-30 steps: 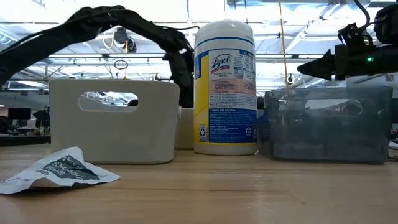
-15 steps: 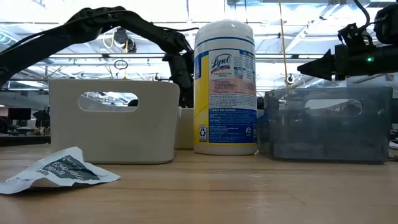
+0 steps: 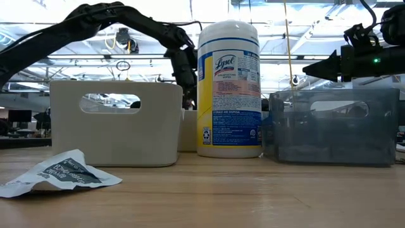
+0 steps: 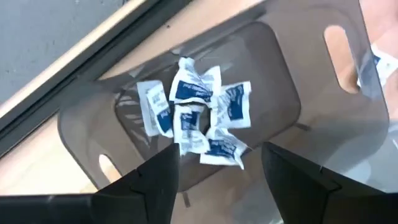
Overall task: Pick & Place First Aid Supplies
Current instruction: Put the alcohol pad into the top transparent black bin
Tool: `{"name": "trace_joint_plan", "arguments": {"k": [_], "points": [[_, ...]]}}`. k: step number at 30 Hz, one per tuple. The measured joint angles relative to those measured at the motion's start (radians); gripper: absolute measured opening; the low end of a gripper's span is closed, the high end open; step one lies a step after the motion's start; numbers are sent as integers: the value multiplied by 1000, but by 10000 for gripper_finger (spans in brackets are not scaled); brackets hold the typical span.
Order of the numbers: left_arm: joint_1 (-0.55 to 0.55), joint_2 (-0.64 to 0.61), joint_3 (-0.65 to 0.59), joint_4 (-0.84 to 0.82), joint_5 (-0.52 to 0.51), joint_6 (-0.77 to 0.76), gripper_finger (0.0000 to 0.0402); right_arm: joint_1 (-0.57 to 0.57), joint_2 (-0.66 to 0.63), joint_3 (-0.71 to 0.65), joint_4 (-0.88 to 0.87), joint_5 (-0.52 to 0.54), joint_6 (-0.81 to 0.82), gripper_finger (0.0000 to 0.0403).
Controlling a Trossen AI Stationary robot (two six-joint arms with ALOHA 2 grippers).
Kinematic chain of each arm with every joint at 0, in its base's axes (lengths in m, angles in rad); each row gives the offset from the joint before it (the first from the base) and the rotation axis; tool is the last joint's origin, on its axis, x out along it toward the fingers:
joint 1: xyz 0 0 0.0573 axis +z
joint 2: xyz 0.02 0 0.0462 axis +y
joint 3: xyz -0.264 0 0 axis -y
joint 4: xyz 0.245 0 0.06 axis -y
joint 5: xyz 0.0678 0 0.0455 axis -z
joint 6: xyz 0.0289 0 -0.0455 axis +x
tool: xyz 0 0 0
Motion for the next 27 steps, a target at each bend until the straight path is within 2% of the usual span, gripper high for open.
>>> {"name": "trace_joint_plan", "arguments": {"k": [10, 16, 21, 27], "points": [[-3, -97, 0, -167, -11, -22, 223, 0, 0, 0, 0, 0, 0, 263], [-55, -131, -18, -279, -24, -38, 227, 0, 0, 0, 0, 0, 0, 263], [-100, -217, -123, -249, -62, -102, 228, 0, 0, 0, 0, 0, 0, 263], [-185, -367, -374, -115, -59, -185, 228, 0, 0, 0, 0, 0, 0, 263]]}}
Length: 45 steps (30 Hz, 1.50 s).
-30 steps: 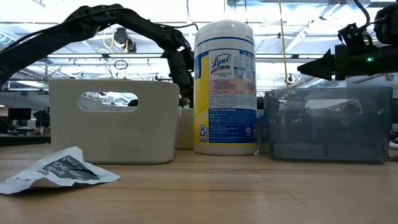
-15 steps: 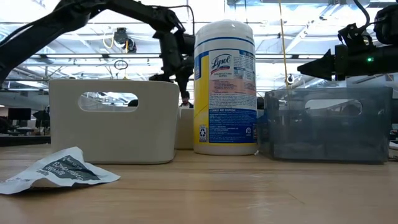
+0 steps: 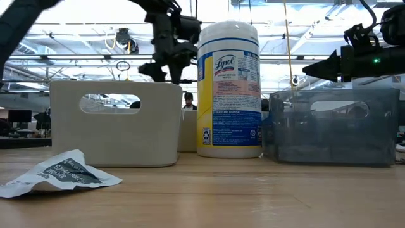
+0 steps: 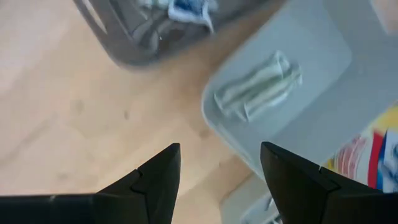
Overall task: Pick & Place First Aid Supplies
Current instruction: Put the alcohol pad into the top transparent black bin
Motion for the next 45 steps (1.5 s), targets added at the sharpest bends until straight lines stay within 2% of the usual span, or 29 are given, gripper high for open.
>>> {"name": "trace_joint_plan", "arguments": {"k": [5, 9, 19, 27, 34, 40, 45], "points": [[-92, -171, -266, 122, -3, -113, 228, 0, 0, 0, 0, 0, 0, 263], [-184, -304, -437, 158, -2, -221, 228, 0, 0, 0, 0, 0, 0, 263], [-478, -534, -713, 158, 24, -554, 228, 0, 0, 0, 0, 0, 0, 263], [-763, -611, -842, 159, 64, -878, 228, 0, 0, 0, 0, 0, 0, 263], [-1013, -617, -868, 162, 103, -1129, 228, 0, 0, 0, 0, 0, 0, 263], [-1124, -613, -868, 172, 99, -1204, 228, 0, 0, 0, 0, 0, 0, 263], [-1179, -610, -884, 201, 80, -1140, 228, 0, 0, 0, 0, 0, 0, 263]]}}
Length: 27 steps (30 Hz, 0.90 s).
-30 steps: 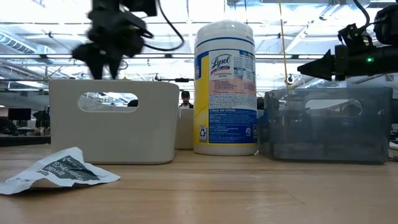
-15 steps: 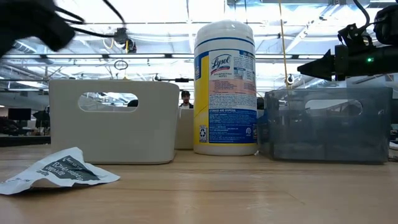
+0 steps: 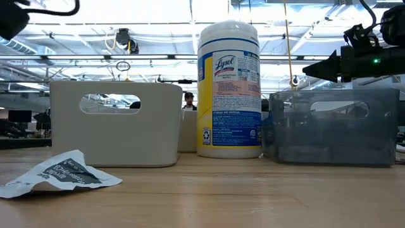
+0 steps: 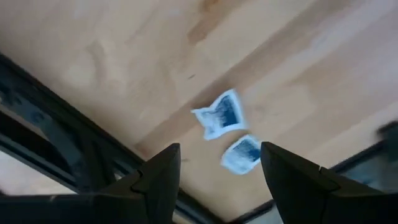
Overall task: Pick & Place First Aid Supplies
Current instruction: Put the alcohol pad into the top transparent black bin
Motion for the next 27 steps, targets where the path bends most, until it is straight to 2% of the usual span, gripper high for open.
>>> {"name": "trace_joint_plan", "arguments": {"k": [10, 20, 27], "points": [[-44, 110, -106, 104, -3, 375, 228, 0, 0, 0, 0, 0, 0, 263], [-59, 218, -193, 314, -1, 497, 227, 0, 0, 0, 0, 0, 0, 263], [-60, 226, -193, 337, -6, 496, 227, 0, 0, 0, 0, 0, 0, 263]]}}
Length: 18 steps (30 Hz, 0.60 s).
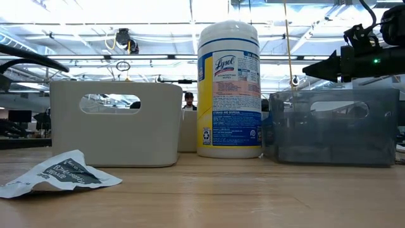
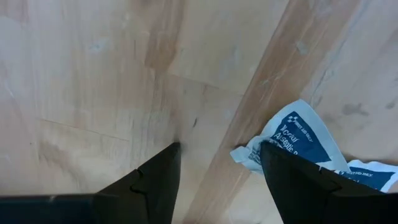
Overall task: Pick & Place First Aid Supplies
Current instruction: Put the alcohol pad into the top transparent black bin
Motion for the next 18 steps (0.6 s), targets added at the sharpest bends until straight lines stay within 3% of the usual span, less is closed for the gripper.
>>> {"name": "trace_joint_plan", "arguments": {"k": [4, 15, 18], "points": [[0, 0, -1, 1, -1, 9, 203, 0, 0, 0, 0, 0, 0, 263], [0, 1, -2, 8, -1, -7, 22, 0, 0, 0, 0, 0, 0, 263], [0, 1, -2, 10, 0, -11, 9, 0, 0, 0, 0, 0, 0, 263]]}}
